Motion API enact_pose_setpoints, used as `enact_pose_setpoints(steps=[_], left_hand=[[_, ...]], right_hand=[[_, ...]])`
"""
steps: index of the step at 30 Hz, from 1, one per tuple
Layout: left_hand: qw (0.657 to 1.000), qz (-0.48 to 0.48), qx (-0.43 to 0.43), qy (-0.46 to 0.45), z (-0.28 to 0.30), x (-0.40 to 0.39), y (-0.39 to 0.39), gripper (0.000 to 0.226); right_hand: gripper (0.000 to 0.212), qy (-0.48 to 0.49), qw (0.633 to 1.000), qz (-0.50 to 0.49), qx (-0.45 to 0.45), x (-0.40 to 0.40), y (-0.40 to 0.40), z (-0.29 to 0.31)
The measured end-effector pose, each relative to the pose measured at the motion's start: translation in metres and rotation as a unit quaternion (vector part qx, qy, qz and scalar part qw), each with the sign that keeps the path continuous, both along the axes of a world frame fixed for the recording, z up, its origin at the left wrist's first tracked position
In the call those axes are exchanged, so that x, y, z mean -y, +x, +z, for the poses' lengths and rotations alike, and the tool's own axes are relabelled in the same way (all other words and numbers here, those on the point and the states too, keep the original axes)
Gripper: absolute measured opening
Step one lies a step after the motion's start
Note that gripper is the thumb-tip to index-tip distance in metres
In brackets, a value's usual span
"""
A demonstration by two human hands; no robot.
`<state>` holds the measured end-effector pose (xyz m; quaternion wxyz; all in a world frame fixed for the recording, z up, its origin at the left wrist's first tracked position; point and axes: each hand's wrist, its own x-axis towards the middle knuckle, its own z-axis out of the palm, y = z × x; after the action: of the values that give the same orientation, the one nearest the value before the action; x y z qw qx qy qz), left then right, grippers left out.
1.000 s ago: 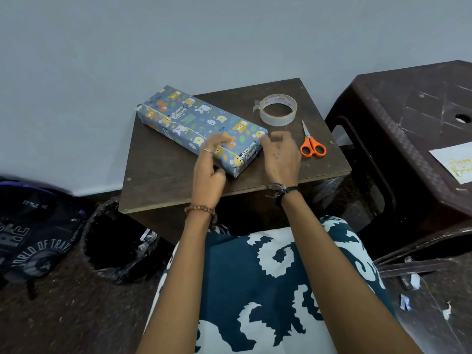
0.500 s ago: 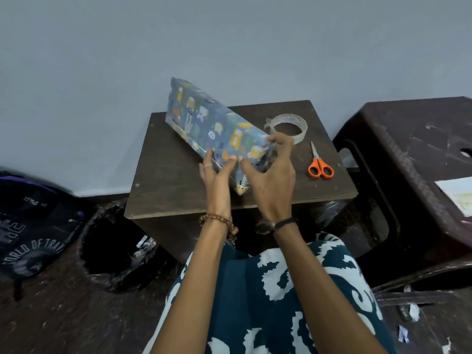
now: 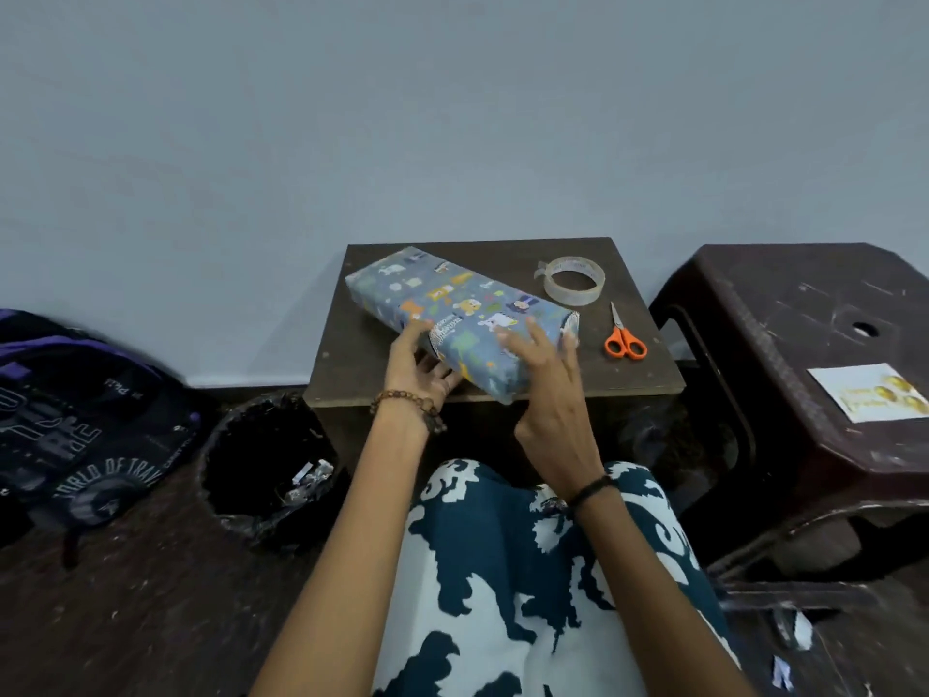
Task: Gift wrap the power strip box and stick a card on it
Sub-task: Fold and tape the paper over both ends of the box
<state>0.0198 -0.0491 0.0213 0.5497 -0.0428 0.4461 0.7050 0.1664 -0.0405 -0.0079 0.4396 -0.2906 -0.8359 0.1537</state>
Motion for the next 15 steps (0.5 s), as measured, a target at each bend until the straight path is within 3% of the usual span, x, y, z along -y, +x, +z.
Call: enact_pose_setpoints(steps=[2, 5, 6, 11, 13, 15], left_hand=[[0.999, 0.023, 0.045, 0.021, -0.005, 0.000, 0.010, 0.004], [0.998, 0.036, 0.050, 0.012, -0.014, -0.005, 0.023, 0.012], [0.999, 0.037, 0.037, -0.005, -0.017, -0.006, 0.028, 0.014], [0.989, 0.078, -0.064, -0.106, -0.032, -0.016, 0.040, 0.031], [0.982, 0.115, -0.106, -0.105, -0.037, -0.022, 0.042, 0.060], [0.958, 0.146, -0.215, -0.125, -0.038, -0.021, 0.046, 0.089]], right_hand=[[0.086, -0.116, 0.988, -0.027, -0.102, 0.007, 0.004, 0.002], [0.050, -0.226, 0.944, -0.086, -0.226, 0.008, 0.008, 0.011], [0.041, -0.248, 0.939, -0.099, -0.216, 0.006, 0.010, 0.013], [0.051, -0.258, 0.961, -0.101, 0.010, -0.017, 0.014, -0.005], [0.043, -0.228, 0.964, -0.125, 0.047, -0.023, 0.014, -0.015], [0.038, -0.200, 0.963, -0.167, 0.070, -0.027, 0.012, -0.023]])
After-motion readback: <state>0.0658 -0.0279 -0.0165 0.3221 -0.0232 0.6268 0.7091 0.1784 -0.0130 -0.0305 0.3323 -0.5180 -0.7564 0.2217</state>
